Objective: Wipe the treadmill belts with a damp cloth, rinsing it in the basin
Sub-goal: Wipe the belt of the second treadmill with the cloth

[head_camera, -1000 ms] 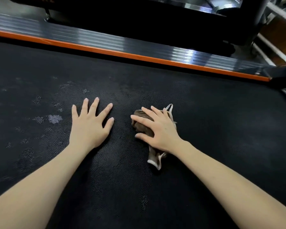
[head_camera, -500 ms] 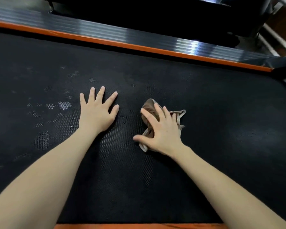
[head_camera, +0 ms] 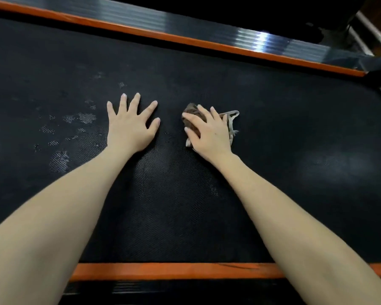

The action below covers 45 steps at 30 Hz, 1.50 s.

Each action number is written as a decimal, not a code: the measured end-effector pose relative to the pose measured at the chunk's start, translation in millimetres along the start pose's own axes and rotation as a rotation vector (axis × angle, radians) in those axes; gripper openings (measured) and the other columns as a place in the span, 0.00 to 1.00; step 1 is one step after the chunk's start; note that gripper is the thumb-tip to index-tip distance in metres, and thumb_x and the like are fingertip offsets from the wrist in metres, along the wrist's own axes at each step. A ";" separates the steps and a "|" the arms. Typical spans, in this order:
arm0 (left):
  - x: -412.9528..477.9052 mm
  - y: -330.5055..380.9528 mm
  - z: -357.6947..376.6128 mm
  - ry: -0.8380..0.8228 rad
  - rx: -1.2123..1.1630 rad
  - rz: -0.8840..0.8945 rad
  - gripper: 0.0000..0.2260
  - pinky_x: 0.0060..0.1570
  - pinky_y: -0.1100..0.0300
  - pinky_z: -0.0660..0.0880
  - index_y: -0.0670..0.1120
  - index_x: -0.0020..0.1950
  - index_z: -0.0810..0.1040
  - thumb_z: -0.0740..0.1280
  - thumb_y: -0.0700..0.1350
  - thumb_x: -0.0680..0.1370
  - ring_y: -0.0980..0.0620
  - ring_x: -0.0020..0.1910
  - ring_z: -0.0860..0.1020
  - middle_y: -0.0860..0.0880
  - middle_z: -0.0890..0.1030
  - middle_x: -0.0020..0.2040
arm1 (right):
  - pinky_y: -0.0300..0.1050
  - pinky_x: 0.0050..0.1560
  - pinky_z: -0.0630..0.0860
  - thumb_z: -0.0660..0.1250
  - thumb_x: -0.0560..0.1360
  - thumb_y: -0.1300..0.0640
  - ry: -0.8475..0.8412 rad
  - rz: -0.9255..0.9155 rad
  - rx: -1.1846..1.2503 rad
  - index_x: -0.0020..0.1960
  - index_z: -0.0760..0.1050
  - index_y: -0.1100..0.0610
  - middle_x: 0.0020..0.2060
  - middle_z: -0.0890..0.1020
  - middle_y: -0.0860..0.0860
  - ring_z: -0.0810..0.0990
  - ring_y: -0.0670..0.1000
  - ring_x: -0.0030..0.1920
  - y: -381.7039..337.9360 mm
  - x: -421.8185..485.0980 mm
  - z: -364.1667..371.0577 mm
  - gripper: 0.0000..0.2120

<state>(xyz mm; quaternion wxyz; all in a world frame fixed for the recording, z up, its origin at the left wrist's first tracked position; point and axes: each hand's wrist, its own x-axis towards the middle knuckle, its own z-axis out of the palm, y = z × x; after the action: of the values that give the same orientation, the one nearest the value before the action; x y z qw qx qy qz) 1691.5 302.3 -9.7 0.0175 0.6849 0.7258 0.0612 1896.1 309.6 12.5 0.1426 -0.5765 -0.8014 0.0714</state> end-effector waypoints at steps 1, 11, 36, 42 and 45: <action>-0.1 0.2 -0.1 -0.004 0.005 0.003 0.24 0.72 0.37 0.43 0.60 0.76 0.55 0.48 0.62 0.80 0.41 0.77 0.48 0.45 0.53 0.78 | 0.71 0.63 0.61 0.57 0.74 0.44 0.005 -0.046 -0.003 0.63 0.76 0.46 0.68 0.72 0.56 0.66 0.67 0.68 -2.5 -8.1 2.1 0.20; -30.9 -9.9 -25.0 0.035 -0.135 0.055 0.24 0.72 0.38 0.42 0.56 0.76 0.58 0.52 0.59 0.81 0.40 0.76 0.49 0.42 0.56 0.77 | 0.69 0.68 0.58 0.55 0.77 0.46 -0.241 -0.309 -0.020 0.69 0.67 0.43 0.74 0.62 0.52 0.57 0.60 0.74 68.6 -179.3 -60.0 0.21; -95.1 -59.8 -19.1 -0.074 -0.022 0.126 0.23 0.70 0.34 0.41 0.60 0.76 0.55 0.44 0.59 0.81 0.42 0.77 0.47 0.49 0.53 0.78 | 0.60 0.74 0.45 0.56 0.78 0.54 -0.422 -0.087 0.211 0.69 0.62 0.42 0.73 0.57 0.42 0.49 0.51 0.76 28.2 -195.9 -77.0 0.20; -91.5 -61.2 -22.3 -0.088 -0.087 0.093 0.21 0.71 0.38 0.41 0.60 0.75 0.57 0.48 0.58 0.82 0.46 0.77 0.48 0.52 0.54 0.78 | 0.65 0.71 0.49 0.63 0.77 0.50 -0.061 -0.065 0.270 0.75 0.52 0.44 0.75 0.59 0.52 0.55 0.57 0.75 -72.0 -122.9 -46.1 0.31; -82.4 -61.8 -32.9 -0.021 -0.242 0.019 0.20 0.72 0.39 0.46 0.54 0.75 0.63 0.54 0.53 0.82 0.45 0.76 0.54 0.49 0.61 0.76 | 0.68 0.69 0.54 0.58 0.71 0.33 0.000 -0.039 -0.026 0.77 0.48 0.45 0.75 0.58 0.57 0.56 0.64 0.74 -93.7 -120.5 -20.1 0.40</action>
<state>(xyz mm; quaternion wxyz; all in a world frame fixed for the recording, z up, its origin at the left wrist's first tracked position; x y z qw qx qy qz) 1631.7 214.8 11.1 0.1068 0.6854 0.7063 0.1413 1853.2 164.3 40.1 0.1365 -0.5627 -0.8132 0.0585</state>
